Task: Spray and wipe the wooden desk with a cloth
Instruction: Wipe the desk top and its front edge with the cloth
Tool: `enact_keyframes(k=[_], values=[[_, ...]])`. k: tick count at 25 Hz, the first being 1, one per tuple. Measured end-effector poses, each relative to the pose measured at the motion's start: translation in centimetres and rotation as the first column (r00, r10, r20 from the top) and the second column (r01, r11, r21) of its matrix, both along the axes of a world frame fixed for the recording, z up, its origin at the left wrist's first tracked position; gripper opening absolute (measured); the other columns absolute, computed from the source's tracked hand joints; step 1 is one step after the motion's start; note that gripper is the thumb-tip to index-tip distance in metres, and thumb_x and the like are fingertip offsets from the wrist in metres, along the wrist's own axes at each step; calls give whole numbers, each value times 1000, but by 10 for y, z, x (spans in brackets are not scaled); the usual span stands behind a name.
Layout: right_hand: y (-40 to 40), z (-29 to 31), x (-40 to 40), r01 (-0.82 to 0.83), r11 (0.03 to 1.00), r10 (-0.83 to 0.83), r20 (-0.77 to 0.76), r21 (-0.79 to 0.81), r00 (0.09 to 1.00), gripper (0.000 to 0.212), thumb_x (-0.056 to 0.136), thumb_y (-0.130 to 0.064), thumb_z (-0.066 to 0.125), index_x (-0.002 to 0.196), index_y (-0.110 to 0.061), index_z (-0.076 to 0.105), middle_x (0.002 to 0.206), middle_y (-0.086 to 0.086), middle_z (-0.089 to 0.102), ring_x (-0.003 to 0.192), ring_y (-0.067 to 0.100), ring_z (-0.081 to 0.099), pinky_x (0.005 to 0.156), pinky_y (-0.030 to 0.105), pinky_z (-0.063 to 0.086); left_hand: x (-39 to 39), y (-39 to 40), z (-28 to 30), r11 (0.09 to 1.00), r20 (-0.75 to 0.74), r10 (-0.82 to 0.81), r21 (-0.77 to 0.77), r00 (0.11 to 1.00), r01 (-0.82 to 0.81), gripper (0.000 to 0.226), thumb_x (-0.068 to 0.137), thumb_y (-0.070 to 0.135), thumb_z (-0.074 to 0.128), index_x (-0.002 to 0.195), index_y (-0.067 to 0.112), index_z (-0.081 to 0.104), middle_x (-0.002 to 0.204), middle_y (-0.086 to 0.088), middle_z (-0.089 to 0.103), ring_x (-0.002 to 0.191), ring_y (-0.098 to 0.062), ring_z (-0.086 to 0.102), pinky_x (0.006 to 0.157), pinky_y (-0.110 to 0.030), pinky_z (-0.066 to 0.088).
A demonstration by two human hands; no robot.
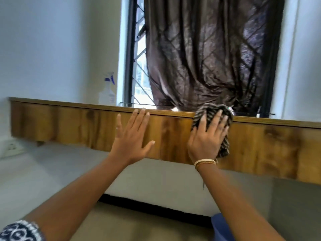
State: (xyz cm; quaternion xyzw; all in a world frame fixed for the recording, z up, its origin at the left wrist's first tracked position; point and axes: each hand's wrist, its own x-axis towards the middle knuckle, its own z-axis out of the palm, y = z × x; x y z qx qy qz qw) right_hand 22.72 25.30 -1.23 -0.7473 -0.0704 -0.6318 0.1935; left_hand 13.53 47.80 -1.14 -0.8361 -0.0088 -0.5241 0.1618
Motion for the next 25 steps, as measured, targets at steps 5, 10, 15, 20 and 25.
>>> enact_keyframes(k=[5, 10, 15, 20, 25], values=[[123, 0, -8, -45, 979, 45, -6, -200, 999, 53, 94, -30, 52, 144, -12, 46, 156, 30, 26, 144, 50, 24, 115, 62, 22, -20, 126, -24, 988, -86, 87, -117, 992, -97, 84, 88, 62, 30, 155, 11, 21, 163, -10, 17, 149, -29, 19, 111, -67, 7], [179, 4, -8, -13, 885, 49, 65, -466, 997, 56, 97, -34, 46, 148, -12, 41, 158, 27, 22, 146, 46, 20, 119, 59, 12, -23, 199, -34, 881, -64, 19, -471, 998, -47, 75, 95, 53, 43, 154, 13, 22, 162, -11, 17, 148, -31, 20, 109, -69, 15], [263, 23, -10, -47, 716, 146, 83, -697, 986, 56, 94, -36, 51, 145, -13, 45, 158, 23, 27, 146, 42, 24, 120, 56, 14, -20, 231, -38, 483, 181, -160, -843, 970, 237, 70, 97, 35, 54, 155, 17, 18, 158, -19, 19, 138, -37, 35, 105, -49, 38], [303, -9, 3, -28, 140, 298, 15, -990, 955, 48, 92, -40, 54, 136, -20, 59, 154, 15, 39, 143, 38, 34, 119, 55, 20, -6, 265, -34, -580, 586, -135, -700, 799, 415, 53, 102, 25, 47, 149, 12, 27, 147, -17, 43, 124, -38, 53, 97, -44, 50], [310, 30, 4, 49, -6, 348, 44, -999, 937, 46, 90, -41, 58, 132, -24, 61, 147, 12, 50, 137, 35, 45, 114, 56, 28, -11, 272, -35, -892, 834, 80, -185, 546, 413, 49, 105, 19, 40, 151, 8, 26, 148, -23, 38, 135, -39, 43, 113, -50, 35]])
